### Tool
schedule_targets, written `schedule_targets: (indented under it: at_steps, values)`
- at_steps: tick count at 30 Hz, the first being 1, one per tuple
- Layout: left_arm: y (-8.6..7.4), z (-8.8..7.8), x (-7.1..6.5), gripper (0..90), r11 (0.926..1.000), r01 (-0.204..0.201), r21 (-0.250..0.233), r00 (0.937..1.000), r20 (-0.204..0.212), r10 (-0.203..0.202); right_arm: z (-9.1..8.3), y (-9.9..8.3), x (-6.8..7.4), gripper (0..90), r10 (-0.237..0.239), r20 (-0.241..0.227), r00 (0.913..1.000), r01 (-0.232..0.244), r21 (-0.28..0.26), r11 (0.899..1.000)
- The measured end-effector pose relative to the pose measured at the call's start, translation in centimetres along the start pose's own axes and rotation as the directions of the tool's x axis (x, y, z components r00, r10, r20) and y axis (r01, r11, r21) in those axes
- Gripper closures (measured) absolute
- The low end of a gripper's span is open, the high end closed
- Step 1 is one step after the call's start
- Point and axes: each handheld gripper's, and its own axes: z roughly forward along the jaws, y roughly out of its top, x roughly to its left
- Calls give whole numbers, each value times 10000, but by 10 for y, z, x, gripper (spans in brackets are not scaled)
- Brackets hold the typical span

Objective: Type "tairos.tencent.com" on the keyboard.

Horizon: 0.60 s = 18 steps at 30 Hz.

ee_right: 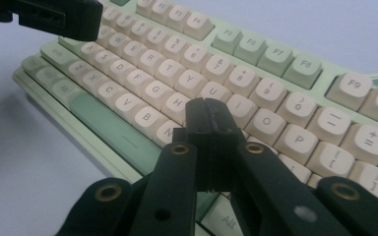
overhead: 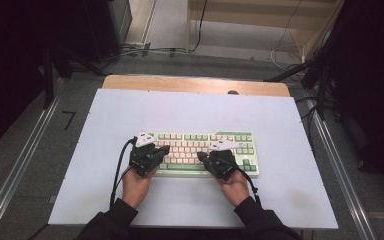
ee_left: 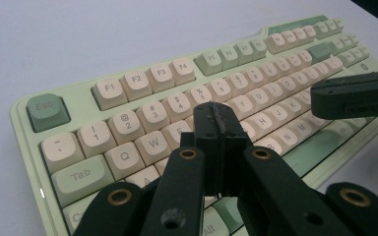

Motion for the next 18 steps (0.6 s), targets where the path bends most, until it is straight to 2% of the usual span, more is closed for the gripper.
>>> schedule_targets:
  at_steps: [3, 4, 7, 9, 12, 16, 18]
  values:
    - [0, -2, 0, 900, 9998, 55, -206, 10000, -66, -56, -7, 0, -6, 776, 114, -2, 9999, -114, -174, 9998]
    - [0, -4, 1, 900, 9996, 44, -265, 10000, -71, -46, -10, 0, -8, 734, 187, -1, 9998, -187, -304, 9994]
    - [1, -7, 2, 790, 9986, 237, -474, 9997, 33, -235, -20, 1, -16, 629, 448, -57, 9990, -451, -636, 9970]
    - [2, -9, 4, 748, 9974, 413, -599, 9991, 142, -406, -27, 1, -21, 532, 629, -76, 9980, -633, -857, 9943]
    - [1, -15, 7, 632, 9950, 676, -737, 9975, 273, -658, -38, 0, -29, 453, 853, -88, 9963, -858, -1157, 9896]
    - [-2, -23, 13, 526, 9897, 1038, -989, 9946, 173, -1025, -50, -2, -38, 351, 1013, -41, 9948, -1009, -1389, 9851]
    - [-3, -27, 15, 472, 9885, 1029, -1110, 9944, -138, -1051, -54, -5, -42, 311, 979, 67, 9952, -962, -1346, 9862]
